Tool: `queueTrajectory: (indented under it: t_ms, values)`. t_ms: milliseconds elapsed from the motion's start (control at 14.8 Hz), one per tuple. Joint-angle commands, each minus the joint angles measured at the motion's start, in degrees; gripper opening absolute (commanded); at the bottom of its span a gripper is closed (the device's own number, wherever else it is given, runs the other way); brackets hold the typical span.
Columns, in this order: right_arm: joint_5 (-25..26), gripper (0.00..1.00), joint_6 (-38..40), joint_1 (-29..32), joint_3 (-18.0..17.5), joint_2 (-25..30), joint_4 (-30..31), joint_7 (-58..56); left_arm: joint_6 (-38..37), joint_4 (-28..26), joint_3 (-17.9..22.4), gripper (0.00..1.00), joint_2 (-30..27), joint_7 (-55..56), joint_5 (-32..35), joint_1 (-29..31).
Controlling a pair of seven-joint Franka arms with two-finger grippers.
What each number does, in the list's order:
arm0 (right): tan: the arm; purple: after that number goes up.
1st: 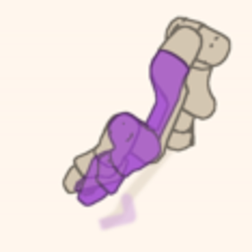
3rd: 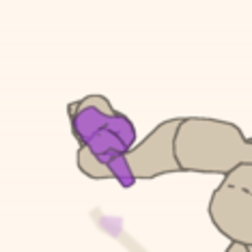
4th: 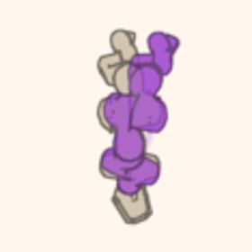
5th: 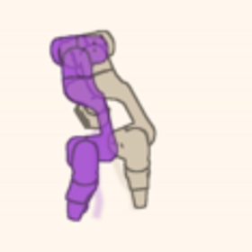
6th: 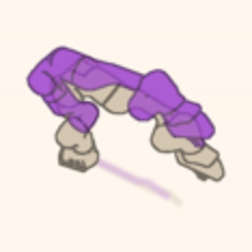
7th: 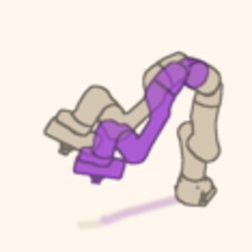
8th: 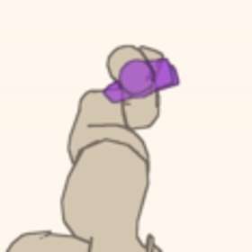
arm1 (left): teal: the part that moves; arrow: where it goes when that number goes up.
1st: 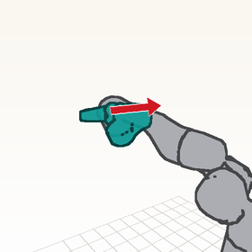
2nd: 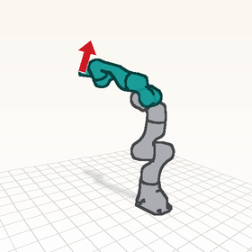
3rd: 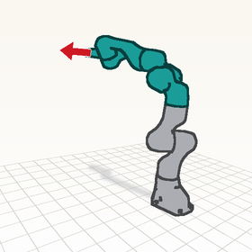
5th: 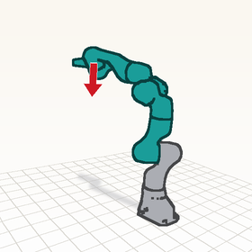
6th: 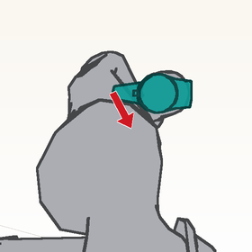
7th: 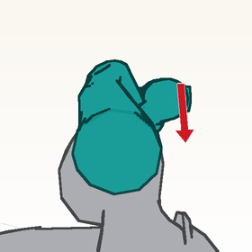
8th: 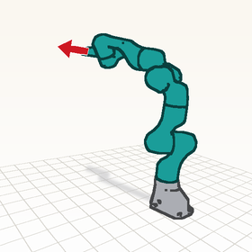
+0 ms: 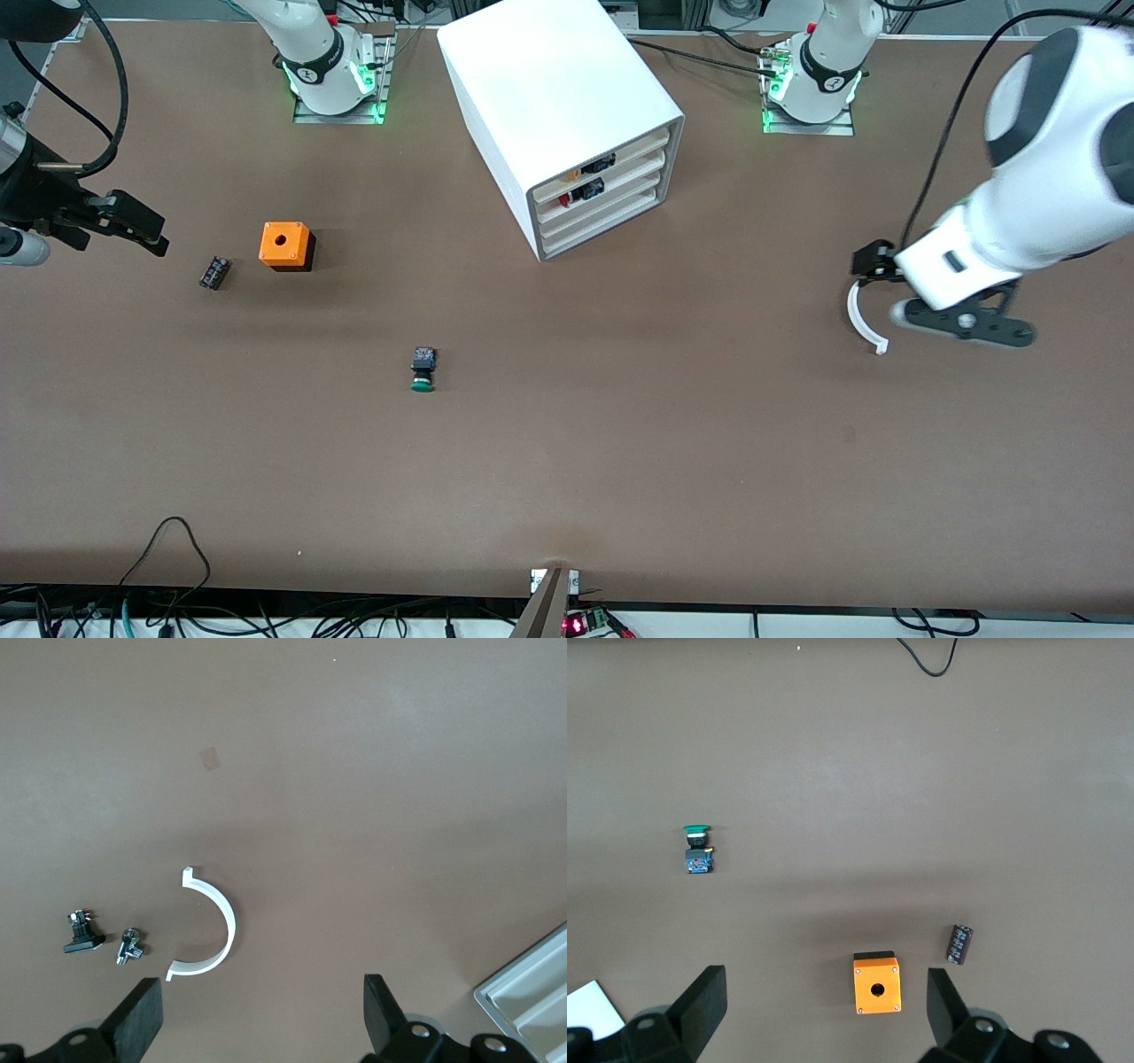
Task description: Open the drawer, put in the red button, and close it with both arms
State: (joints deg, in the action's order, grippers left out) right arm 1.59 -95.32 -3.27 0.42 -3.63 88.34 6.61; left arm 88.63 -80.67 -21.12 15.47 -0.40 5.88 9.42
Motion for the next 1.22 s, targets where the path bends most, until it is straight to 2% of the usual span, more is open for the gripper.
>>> queueTrajectory:
  t_ms: [0,136,271,1153]
  values:
    - [0.5,1.0,0.0,-0.2,-0.2,-0.1,-0.7,0.2,7.1,-10.4,10.9,1.0,-9.0,-5.5,-5.0,-5.1]
    - [0.5,1.0,0.1,-0.2,-0.2,-0.1,-0.7,0.1,9.8,-14.4,16.2,1.0,-12.2,-5.7,-6.4,-8.2]
    - [0.6,1.0,0.0,-0.2,-0.2,-0.1,-0.7,-0.1,12.4,-16.1,18.8,1.0,-14.1,-4.5,-6.9,-9.9]
    - [0.3,1.0,0.1,-0.2,-0.2,-0.1,-0.7,0.1,8.9,-15.3,18.5,1.0,-14.6,-1.5,-6.2,-9.9]
